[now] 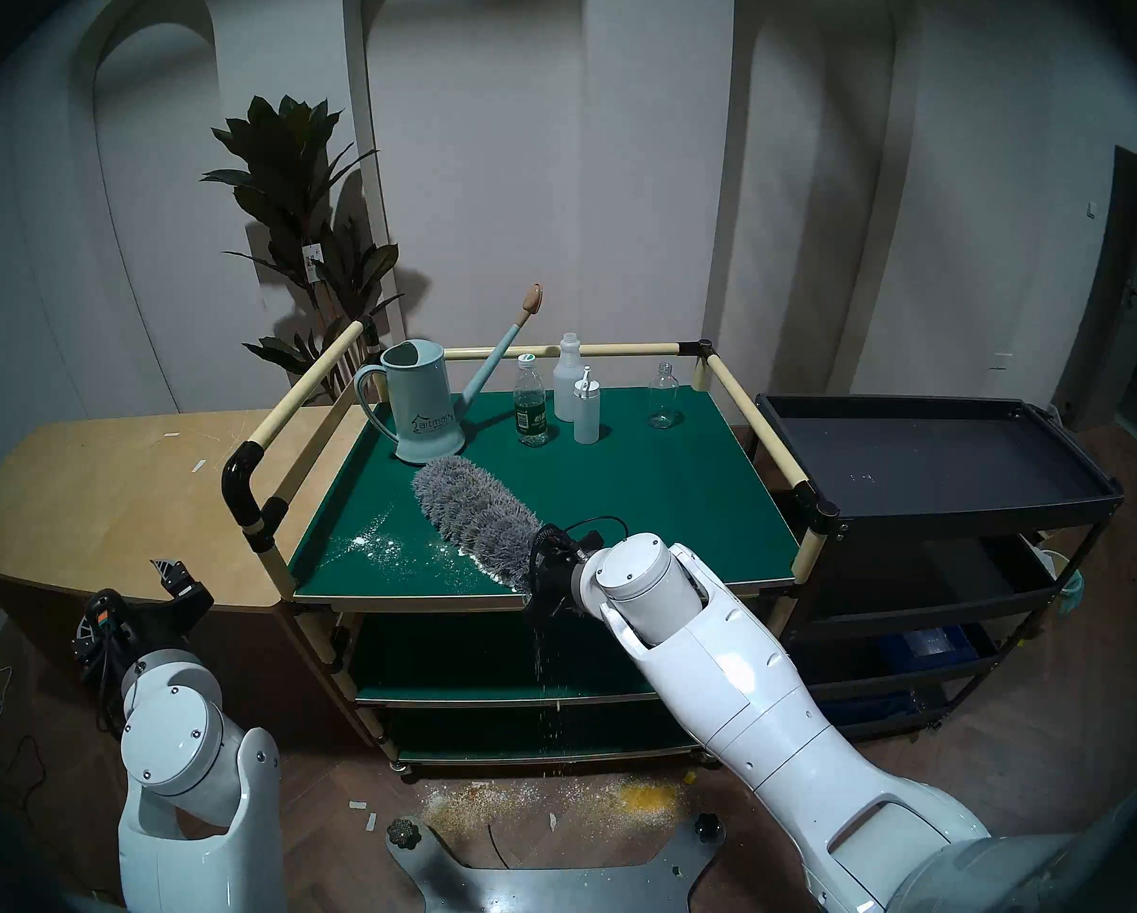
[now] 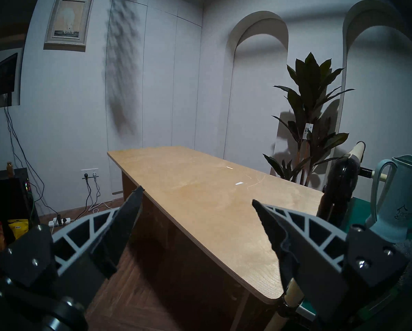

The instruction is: Dust the shelf with the duster

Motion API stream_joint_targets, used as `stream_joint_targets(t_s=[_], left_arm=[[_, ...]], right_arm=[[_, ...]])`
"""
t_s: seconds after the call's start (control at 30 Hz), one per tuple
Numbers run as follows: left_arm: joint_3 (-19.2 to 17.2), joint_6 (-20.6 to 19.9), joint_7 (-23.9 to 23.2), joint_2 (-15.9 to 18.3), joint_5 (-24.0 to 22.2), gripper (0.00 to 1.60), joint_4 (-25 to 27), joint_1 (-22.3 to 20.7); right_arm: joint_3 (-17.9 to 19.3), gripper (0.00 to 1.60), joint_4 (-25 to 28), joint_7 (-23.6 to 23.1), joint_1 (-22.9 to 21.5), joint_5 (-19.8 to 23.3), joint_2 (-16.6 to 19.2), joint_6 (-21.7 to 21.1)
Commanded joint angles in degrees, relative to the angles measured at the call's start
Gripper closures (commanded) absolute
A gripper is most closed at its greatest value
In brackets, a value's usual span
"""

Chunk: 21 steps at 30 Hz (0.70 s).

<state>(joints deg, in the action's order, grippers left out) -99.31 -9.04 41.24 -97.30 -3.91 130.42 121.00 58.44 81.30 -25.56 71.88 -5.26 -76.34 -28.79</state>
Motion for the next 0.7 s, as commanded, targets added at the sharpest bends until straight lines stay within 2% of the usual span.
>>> stream_joint_targets(t_s=[0.0, 0.23, 0.67], left_arm=[[-0.8, 1.1, -0.2, -0.1, -0.7, 0.0, 1.3, 0.8], [-1.6, 1.4, 0.0, -0.2, -1.7, 0.0, 1.4, 1.5], [-2.1, 2.8, 0.3, -0.8, -2.4, 0.0, 1.6, 3.0]], right_arm=[[-3.6, 1.6, -3.8, -1.2, 0.7, -0.5, -2.3, 0.2], [-4.9, 1.6, -4.5, -1.3, 0.5, -0.8, -3.1, 0.5], [-7.0, 1.6, -3.8, -3.0, 0.3, -1.5, -2.2, 1.6]])
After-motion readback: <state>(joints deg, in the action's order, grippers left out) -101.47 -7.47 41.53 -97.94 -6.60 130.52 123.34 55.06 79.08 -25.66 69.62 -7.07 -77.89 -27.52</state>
